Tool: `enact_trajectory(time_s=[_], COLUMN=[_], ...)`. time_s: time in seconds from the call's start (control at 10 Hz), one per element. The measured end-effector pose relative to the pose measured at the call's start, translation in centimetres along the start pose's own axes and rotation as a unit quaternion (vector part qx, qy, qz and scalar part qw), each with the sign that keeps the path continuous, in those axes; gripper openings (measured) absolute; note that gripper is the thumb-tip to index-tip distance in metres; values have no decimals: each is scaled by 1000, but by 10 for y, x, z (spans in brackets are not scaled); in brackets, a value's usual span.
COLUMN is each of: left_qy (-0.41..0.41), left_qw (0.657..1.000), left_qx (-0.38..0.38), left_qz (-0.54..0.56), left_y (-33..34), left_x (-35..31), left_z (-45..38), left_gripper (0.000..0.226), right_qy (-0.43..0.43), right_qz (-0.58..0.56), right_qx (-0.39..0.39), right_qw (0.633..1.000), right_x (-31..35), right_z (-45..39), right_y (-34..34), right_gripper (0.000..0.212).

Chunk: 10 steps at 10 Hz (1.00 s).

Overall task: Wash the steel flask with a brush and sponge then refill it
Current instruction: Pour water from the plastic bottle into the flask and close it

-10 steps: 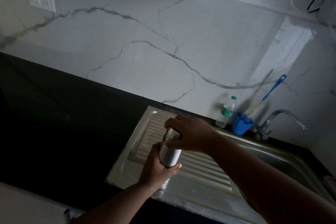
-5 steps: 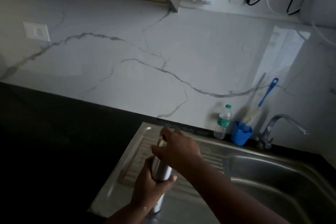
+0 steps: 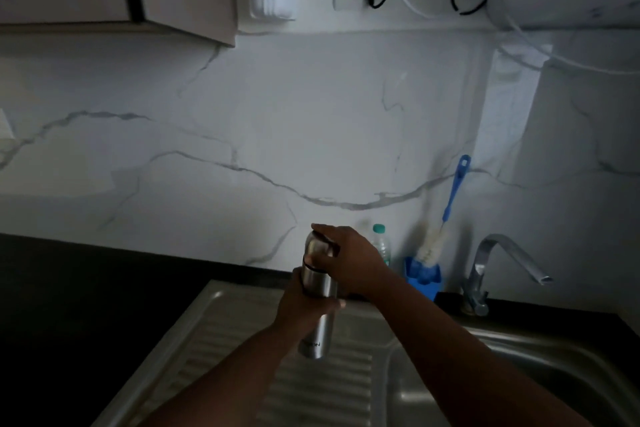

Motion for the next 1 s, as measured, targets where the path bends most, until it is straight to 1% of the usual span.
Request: enact_trajectory(time_s=[0.1, 0.2, 0.3, 0.4, 0.5, 0.6, 0.7, 0.8, 0.9, 1.0], left_qy=[2, 0, -1, -4, 7, 5, -18, -29, -18, -15], left_qw=[1000, 999, 1000, 999, 999, 999, 999, 997, 997, 995], left_qx=[20, 36, 27, 27, 32, 31, 21, 25, 28, 68], left_qz=[-13, -6, -14, -23, -42, -42, -31, -60, -63, -76], left_y=[24, 39, 46, 46, 46, 44, 45, 48, 49, 48], left_x=[2, 8, 14, 18, 21, 32, 41, 46, 51, 51], left_z=[-33, -57, -69, -73, -76, -77, -79, -78, -79, -84], left_gripper=[78, 84, 91, 85, 71, 74, 80, 68, 69, 65], right_qy=[-1, -21, -32, -31, -49, -48, -43, -40, -34, -25], right_qz=[-2, 1, 0, -4, 20, 41, 64, 85, 110, 148], right_qx=[-3, -1, 9, 15, 15, 18, 25, 37, 44, 44], right_qw=[1000, 1000, 999, 999, 998, 998, 997, 995, 992, 988], right_x=[-26, -44, -58, -66, -69, -69, -69, -70, -68, -61], right_z=[-23, -40, -55, -62, -68, -72, -71, -66, -63, -56], right_y=[-11, -17, -14, -7, 3, 8, 11, 13, 14, 13], right_gripper=[63, 62, 62, 61, 58, 57, 56, 55, 55, 55])
Point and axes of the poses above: each hand's wrist, its own z-axis away from the middle knuckle, its own y-axis out of the palm, x = y × z, the point moved 3 cm from there along -z, towards the middle knuckle, and after that the axes turned 8 degrees about y, right-handed, at the moved point
